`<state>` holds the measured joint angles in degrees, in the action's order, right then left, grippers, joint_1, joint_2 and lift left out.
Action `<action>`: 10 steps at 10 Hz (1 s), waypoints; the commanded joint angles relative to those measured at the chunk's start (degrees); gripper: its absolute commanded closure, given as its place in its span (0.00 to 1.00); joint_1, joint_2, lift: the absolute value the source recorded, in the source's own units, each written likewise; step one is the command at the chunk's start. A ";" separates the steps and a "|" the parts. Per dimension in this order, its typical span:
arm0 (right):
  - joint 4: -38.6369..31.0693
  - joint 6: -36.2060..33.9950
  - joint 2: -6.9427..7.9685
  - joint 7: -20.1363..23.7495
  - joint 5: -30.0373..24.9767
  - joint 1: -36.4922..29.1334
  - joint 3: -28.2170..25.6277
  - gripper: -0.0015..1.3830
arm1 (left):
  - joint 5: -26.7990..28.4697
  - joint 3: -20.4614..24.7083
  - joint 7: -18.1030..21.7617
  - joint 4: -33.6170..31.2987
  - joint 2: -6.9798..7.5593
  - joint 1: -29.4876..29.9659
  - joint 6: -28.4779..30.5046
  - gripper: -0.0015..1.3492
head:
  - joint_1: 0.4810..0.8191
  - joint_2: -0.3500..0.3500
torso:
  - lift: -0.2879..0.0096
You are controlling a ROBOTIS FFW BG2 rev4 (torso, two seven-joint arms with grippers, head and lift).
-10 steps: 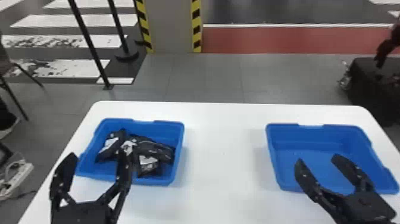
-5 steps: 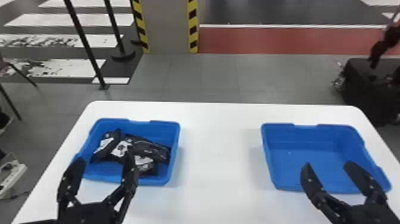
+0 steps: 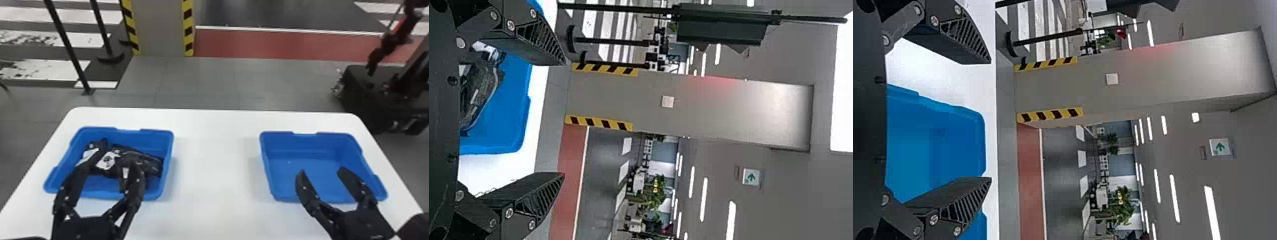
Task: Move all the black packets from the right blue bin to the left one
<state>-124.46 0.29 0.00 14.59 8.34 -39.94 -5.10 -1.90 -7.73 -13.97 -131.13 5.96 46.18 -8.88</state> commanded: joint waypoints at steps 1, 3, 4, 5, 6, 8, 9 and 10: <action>-0.35 -0.29 0.05 0.00 0.01 0.01 0.09 0.15 | 2.07 1.14 0.00 0.00 -0.95 0.36 -0.26 0.19 | 0.63 0.48 | 0.60; -0.63 -1.13 0.05 -0.08 -0.26 0.01 0.53 0.15 | 2.51 0.87 0.09 0.00 -0.69 0.08 0.02 0.19 | 0.63 0.50 | 0.60; -0.63 -1.27 0.05 -0.17 -0.26 0.01 0.53 0.15 | 2.78 0.79 0.09 0.00 -0.69 -0.06 0.02 0.19 | 0.63 0.51 | 0.60; -0.63 -1.27 0.05 -0.35 -0.26 0.01 0.53 0.15 | 2.78 0.70 0.09 0.00 -0.69 -0.20 0.02 0.19 | 0.63 0.51 | 0.60; -0.63 -1.27 0.05 -0.44 -0.26 0.01 0.53 0.15 | 2.95 0.70 0.26 0.00 -0.69 -0.62 0.16 0.19 | 0.63 0.51 | 0.60; -0.77 -1.27 0.05 -0.44 -0.43 0.29 0.62 0.15 | 2.69 0.70 0.70 0.00 -0.69 -0.90 0.44 0.19 | 0.63 0.50 | 0.60; -0.77 -1.27 0.05 -0.44 -0.43 0.29 0.62 0.15 | 2.69 0.70 0.79 0.00 -0.69 -1.04 0.16 0.19 | 0.63 0.50 | 0.60; -0.77 -1.27 0.05 -0.52 -0.43 0.29 0.62 0.15 | 2.69 0.79 0.88 0.00 -0.69 -0.90 -0.12 0.19 | 0.63 0.50 | 0.60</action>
<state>-125.23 -0.98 0.00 14.11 7.90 -39.66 -4.48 0.81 -6.97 -13.10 -131.13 5.27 45.24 -8.78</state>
